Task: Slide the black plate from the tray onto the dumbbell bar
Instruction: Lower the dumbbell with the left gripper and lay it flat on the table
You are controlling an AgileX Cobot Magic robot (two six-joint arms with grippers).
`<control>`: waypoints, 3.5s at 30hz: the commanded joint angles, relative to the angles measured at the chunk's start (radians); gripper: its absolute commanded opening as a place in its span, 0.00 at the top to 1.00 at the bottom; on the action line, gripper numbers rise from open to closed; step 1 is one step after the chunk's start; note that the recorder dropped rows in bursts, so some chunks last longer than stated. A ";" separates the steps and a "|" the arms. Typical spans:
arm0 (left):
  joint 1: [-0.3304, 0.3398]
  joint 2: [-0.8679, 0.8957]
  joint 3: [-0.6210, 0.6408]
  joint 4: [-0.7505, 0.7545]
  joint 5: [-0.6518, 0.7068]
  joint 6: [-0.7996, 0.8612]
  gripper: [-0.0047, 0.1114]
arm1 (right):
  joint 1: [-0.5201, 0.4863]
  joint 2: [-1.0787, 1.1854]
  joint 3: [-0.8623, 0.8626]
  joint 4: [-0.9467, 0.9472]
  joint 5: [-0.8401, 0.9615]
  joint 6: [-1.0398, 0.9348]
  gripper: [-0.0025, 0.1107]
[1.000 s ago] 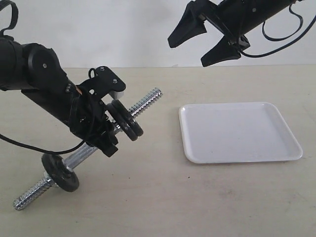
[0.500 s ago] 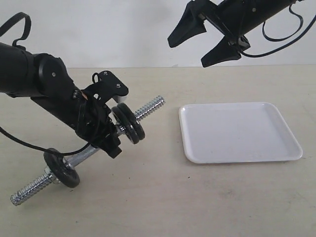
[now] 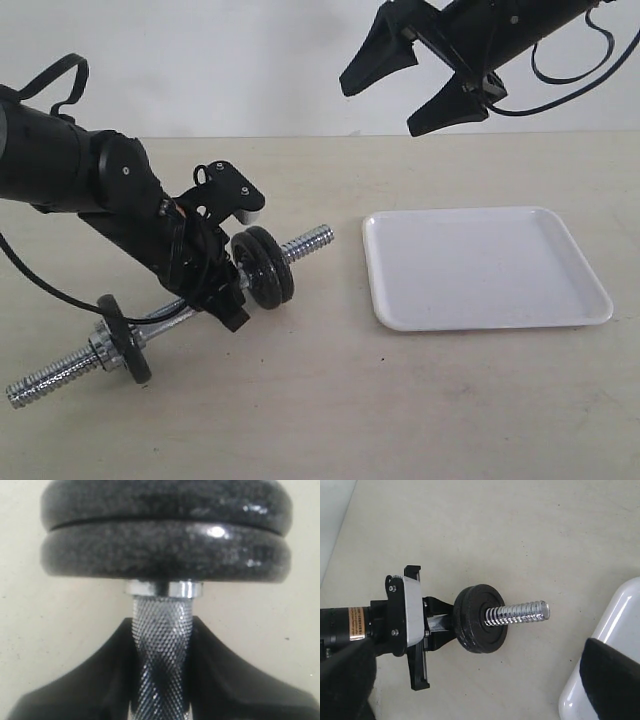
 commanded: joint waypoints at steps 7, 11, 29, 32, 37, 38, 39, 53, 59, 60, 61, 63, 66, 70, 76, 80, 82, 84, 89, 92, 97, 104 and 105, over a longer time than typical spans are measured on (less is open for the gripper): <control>0.002 -0.052 -0.036 -0.029 -0.162 -0.059 0.93 | -0.003 -0.011 -0.005 -0.004 0.006 0.000 0.05; 0.002 -0.051 -0.036 -0.029 -0.174 -0.097 0.93 | -0.003 -0.011 -0.005 -0.004 0.006 0.000 0.05; 0.002 -0.051 -0.036 -0.041 -0.207 -0.278 0.93 | -0.001 -0.011 -0.005 -0.004 0.006 0.000 0.05; 0.002 -0.051 -0.036 -0.048 -0.219 -0.298 0.93 | -0.001 -0.011 -0.005 -0.004 0.006 0.000 0.05; 0.002 -0.042 -0.036 -0.173 -0.267 -0.302 0.93 | -0.001 -0.011 -0.005 -0.004 0.006 0.000 0.05; 0.002 -0.037 -0.036 -0.178 -0.269 -0.302 0.93 | -0.001 -0.011 -0.005 -0.004 0.006 0.002 0.05; 0.002 -0.036 -0.038 -0.180 -0.271 -0.307 0.93 | -0.001 -0.011 -0.005 -0.004 0.006 0.002 0.05; 0.002 -0.034 -0.049 -0.264 -0.344 -0.440 0.93 | -0.001 -0.011 -0.005 -0.004 0.006 0.004 0.05; 0.002 -0.026 -0.049 -0.264 -0.359 -0.484 0.93 | -0.001 -0.011 -0.005 -0.004 0.006 0.004 0.05; 0.002 -0.022 -0.049 -0.264 -0.362 -0.495 0.93 | -0.001 -0.011 -0.005 -0.004 0.006 0.004 0.05; 0.002 -0.017 -0.049 -0.264 -0.362 -0.508 0.93 | -0.001 -0.011 -0.005 -0.004 0.006 0.004 0.05; 0.002 -0.003 -0.049 -0.264 -0.362 -0.525 0.93 | -0.001 -0.011 -0.005 -0.004 0.006 0.004 0.05; 0.002 0.018 -0.049 -0.264 -0.362 -0.546 0.93 | -0.001 -0.011 -0.005 -0.004 0.006 0.004 0.05; 0.002 0.035 -0.049 -0.264 -0.367 -0.573 0.93 | -0.001 -0.011 -0.005 -0.004 0.006 0.004 0.05; 0.002 0.037 -0.049 -0.264 -0.401 -0.631 0.93 | -0.001 -0.011 -0.005 -0.004 0.006 0.004 0.05; 0.002 0.037 -0.049 -0.264 -0.405 -0.676 0.93 | -0.001 -0.011 -0.005 -0.004 0.006 0.004 0.05; 0.002 0.037 -0.049 -0.264 -0.407 -0.702 0.93 | -0.001 -0.011 -0.005 -0.004 0.006 0.004 0.05; 0.002 0.037 -0.049 -0.264 -0.407 -0.723 0.93 | -0.001 -0.011 -0.005 -0.004 0.006 0.004 0.05; 0.002 0.037 -0.049 -0.264 -0.407 -0.755 0.93 | -0.001 -0.011 -0.005 -0.004 0.006 0.004 0.05; 0.002 0.037 -0.049 -0.264 -0.414 -0.770 0.93 | -0.001 -0.011 -0.005 -0.004 0.006 0.004 0.05; 0.002 0.037 -0.049 -0.264 -0.428 -0.805 0.93 | -0.001 -0.011 -0.005 -0.004 0.006 0.004 0.05; 0.002 0.037 -0.049 -0.264 -0.439 -0.824 0.93 | -0.001 -0.011 -0.005 -0.004 0.006 0.001 0.05; 0.002 0.037 -0.049 -0.264 -0.439 -0.824 0.93 | -0.001 -0.011 -0.005 -0.004 0.006 0.001 0.05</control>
